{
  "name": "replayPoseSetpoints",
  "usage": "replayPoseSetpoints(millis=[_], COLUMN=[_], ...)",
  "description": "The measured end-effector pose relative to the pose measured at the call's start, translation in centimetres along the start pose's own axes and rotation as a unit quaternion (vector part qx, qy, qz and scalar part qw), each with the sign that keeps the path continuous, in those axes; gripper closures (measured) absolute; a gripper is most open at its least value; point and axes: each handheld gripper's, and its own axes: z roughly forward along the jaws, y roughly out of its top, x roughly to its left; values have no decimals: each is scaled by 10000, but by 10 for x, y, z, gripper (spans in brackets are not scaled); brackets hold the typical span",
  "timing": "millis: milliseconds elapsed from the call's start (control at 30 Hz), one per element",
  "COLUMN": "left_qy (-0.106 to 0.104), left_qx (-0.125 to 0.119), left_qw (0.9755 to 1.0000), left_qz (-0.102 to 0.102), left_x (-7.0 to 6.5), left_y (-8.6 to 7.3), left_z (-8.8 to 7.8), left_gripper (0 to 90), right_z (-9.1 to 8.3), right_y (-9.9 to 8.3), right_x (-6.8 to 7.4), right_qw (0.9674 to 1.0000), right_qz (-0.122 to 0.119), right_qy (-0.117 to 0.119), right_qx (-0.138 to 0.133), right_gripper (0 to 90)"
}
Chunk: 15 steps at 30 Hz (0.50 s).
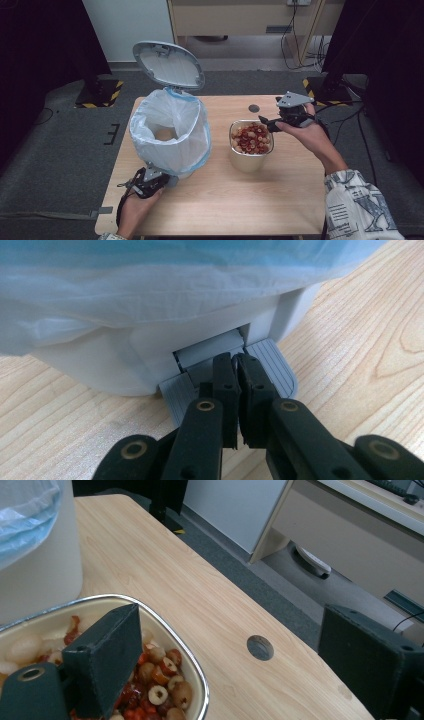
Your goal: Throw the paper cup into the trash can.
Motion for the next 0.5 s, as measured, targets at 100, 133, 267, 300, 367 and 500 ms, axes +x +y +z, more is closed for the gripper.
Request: replayPoseSetpoints(millis=[100, 133, 267, 300, 367, 500], left_qy=[-1, -1, 1, 2, 4, 5], left_qx=[0, 0, -1, -2, 8, 7], left_qw=[10000, 10000, 10000, 10000, 10000, 10000], left_qz=[0, 0, -2, -1, 11, 9], left_x=[0, 0, 0, 0, 0, 0], left_y=[0, 0, 0, 0, 0, 0], left_z=[0, 0, 0, 0, 0, 0], left_gripper=[863, 863, 863, 863, 862, 861], right_z=[-3, -3, -6, -6, -8, -10], right_y=[-5, -5, -12, -14, -20, -28], right_x=[-3, -3, -6, -6, -8, -10], right_qw=[10000, 10000, 9999, 9999, 9998, 9996], right_qz=[46, 46, 86, 99, 139, 196], right_qy=[-46, -46, -86, -90, -123, -173], right_qx=[6, 6, 34, 51, 67, 94], right_gripper=[108, 108, 108, 106, 107, 107])
